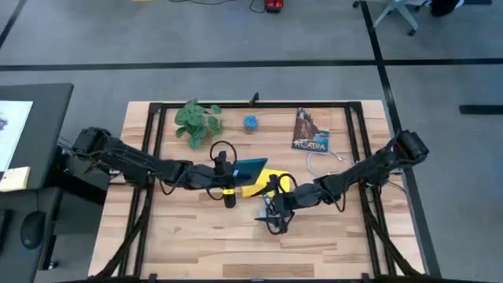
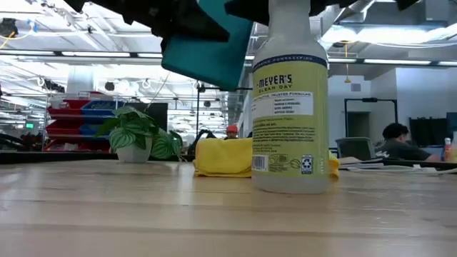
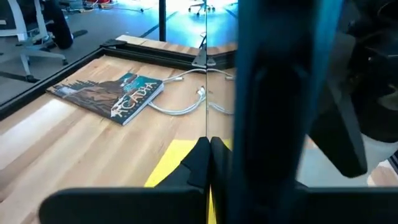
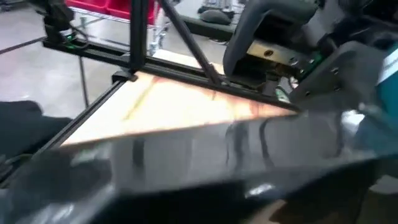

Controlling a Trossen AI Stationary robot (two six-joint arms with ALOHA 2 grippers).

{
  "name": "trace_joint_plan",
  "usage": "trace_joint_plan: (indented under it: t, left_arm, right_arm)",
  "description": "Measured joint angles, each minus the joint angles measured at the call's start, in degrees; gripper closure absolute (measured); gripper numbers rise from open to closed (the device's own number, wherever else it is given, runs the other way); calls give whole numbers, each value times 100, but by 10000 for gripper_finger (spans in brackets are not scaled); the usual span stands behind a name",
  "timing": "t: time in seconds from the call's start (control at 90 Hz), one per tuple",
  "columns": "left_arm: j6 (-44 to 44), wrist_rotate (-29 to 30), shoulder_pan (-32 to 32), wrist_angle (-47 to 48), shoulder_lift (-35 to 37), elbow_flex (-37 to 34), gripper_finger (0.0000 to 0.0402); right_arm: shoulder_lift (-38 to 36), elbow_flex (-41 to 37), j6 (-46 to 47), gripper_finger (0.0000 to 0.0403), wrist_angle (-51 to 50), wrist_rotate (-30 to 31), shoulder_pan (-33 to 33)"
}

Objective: Apply microfiber cloth
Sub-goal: Spray the back of the blue tablet using the white spray bottle

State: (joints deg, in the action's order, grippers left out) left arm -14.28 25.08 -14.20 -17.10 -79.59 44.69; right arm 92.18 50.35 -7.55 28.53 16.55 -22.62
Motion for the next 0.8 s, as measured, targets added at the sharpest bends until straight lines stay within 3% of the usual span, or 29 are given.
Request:
trace_joint_plan:
  t: [0.211, 0.478, 0.8]
  left_arm:
    - [6, -6, 0, 7, 0, 0, 390]
    - [8, -9, 0, 11, 0, 0, 390]
    - [11, -9, 0, 11, 0, 0, 390]
  right_arm:
    - [0, 0, 11, 72, -26, 275, -109]
    - [0, -2, 328, 131, -150, 317, -139]
    - [0, -2, 324, 136, -151, 317, -139]
